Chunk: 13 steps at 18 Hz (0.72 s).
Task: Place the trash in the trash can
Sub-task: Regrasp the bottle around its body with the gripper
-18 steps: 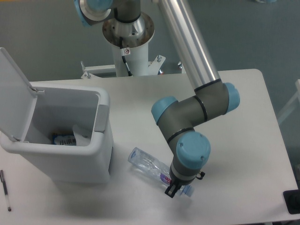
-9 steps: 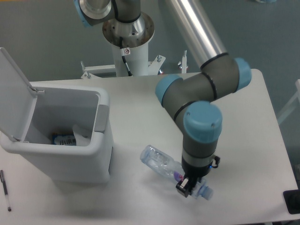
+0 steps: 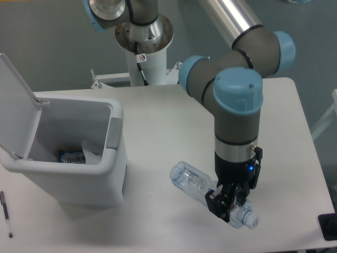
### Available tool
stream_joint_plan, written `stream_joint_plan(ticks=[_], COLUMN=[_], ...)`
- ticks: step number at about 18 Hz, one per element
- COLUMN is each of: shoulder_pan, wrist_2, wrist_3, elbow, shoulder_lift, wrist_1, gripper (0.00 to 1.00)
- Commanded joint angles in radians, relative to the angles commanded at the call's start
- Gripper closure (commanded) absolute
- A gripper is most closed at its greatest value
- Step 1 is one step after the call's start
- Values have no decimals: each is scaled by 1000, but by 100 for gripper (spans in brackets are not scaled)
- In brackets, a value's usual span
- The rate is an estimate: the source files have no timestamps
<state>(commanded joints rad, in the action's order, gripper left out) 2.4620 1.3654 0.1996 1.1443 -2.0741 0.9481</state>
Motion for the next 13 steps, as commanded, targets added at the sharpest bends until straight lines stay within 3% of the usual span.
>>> stream_joint_plan(ticks=[7, 13], shoulder_pan=[28, 20], wrist_2=[-233, -359], wrist_3=[-181, -339], elbow=[6, 38], shoulder_lift=[100, 169], wrist_1=[-19, -23], gripper=[44, 44])
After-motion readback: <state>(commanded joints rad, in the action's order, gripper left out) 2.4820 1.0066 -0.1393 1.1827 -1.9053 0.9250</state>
